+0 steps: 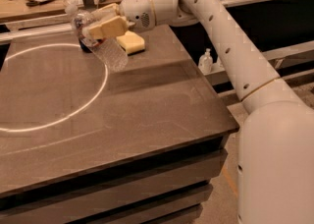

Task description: Place water bottle upright

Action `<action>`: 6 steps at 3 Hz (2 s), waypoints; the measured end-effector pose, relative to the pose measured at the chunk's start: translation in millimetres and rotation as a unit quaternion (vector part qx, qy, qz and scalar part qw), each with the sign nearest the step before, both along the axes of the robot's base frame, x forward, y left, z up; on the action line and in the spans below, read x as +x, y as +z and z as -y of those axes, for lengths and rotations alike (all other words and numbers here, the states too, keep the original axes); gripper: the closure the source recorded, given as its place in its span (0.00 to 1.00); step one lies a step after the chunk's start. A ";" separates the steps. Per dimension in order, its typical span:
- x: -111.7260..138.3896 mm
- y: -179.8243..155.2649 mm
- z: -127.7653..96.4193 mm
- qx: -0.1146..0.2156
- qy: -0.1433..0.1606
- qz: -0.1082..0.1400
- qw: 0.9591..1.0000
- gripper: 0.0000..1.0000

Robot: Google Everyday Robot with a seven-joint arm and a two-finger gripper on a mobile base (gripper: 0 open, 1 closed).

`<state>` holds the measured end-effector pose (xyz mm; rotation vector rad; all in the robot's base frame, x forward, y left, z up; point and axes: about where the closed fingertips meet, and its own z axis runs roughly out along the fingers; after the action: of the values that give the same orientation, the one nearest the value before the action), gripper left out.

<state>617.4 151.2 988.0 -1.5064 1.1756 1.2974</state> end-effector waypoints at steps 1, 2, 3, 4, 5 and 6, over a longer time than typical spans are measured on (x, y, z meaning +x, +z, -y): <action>-1.0 -3.3 26.9 0.022 -0.015 0.010 1.000 1.00; -2.3 -8.9 45.1 0.040 -0.026 0.009 0.999 1.00; -2.0 -15.7 54.5 0.062 -0.031 -0.002 0.998 1.00; -0.4 -21.7 60.3 0.077 -0.035 -0.012 0.996 1.00; 1.2 -25.1 64.2 0.088 -0.038 -0.018 0.995 1.00; 1.4 -27.5 66.6 0.099 -0.039 -0.023 0.994 1.00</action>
Offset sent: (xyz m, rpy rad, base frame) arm -0.0022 -0.0756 -0.0174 0.1284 -0.0130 -0.0929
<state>618.8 84.5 960.6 -1.2813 1.0888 1.3606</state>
